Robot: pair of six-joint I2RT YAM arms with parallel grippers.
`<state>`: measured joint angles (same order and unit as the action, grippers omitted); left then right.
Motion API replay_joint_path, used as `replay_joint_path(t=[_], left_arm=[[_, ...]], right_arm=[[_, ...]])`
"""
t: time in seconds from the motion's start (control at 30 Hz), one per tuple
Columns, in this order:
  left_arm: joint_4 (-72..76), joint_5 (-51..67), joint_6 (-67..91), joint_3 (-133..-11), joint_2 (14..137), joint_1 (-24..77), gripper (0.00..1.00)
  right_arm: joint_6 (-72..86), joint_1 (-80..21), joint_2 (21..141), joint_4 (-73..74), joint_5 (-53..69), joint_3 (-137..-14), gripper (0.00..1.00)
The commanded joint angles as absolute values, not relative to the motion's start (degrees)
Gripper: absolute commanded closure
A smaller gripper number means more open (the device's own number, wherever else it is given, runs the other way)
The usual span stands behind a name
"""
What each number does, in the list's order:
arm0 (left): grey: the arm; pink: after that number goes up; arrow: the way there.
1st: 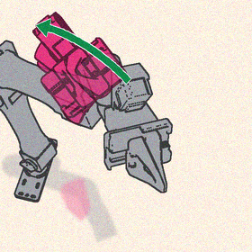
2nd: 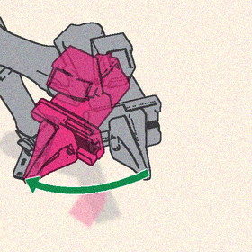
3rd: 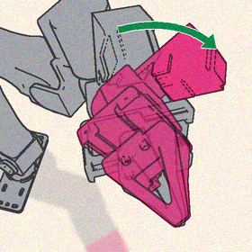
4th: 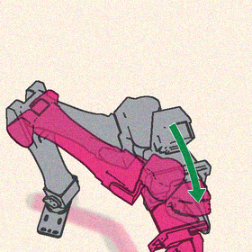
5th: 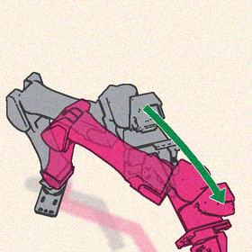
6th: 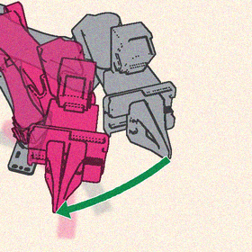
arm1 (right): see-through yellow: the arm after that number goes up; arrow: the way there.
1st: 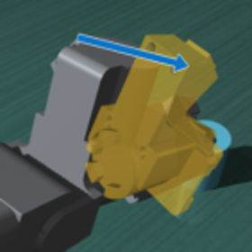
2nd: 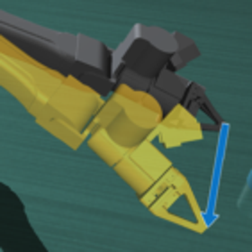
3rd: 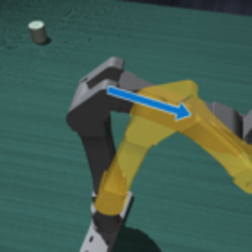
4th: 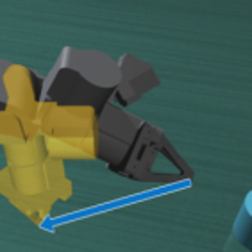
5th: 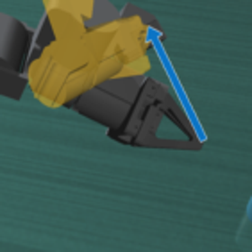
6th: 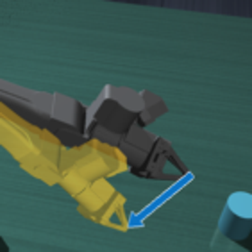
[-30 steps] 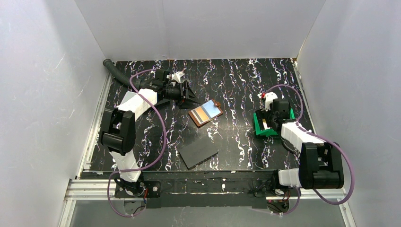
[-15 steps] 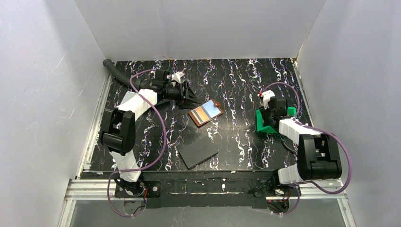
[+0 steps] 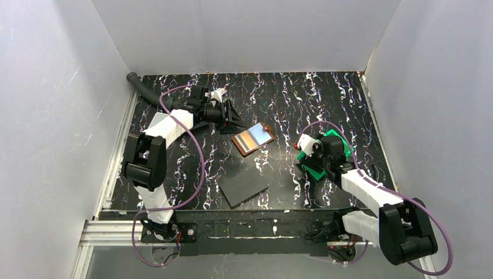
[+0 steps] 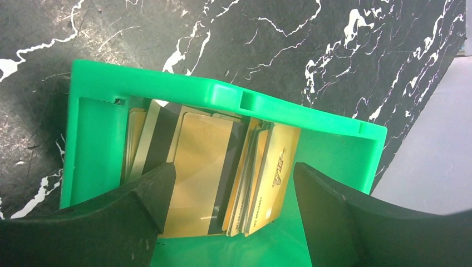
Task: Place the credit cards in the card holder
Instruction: Pick up the credit card from the storage box.
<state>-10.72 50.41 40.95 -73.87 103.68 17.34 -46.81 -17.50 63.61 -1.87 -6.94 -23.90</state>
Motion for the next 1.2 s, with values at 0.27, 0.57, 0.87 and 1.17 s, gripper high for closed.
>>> replay_joint_path(t=[0.27,0.57,0.87,1.17], left_arm=[[-11.4,51.7,40.2,-73.5,102.7,17.0,0.49],[-11.1,52.2,40.5,-73.5,102.6,17.0,0.49],[-10.5,52.6,41.0,-73.3,102.8,17.0,0.49],[-10.2,52.9,41.3,-73.2,102.8,16.9,0.49]], right_arm=[[-38.1,-13.7,64.7,0.5,-8.4,-28.1,0.22],[-31.5,-8.6,66.8,2.9,2.8,-33.3,0.29],[-31.3,-6.3,74.8,6.0,0.9,-39.4,0.43],[-34.0,-6.2,74.0,4.4,0.3,-35.6,0.32]])
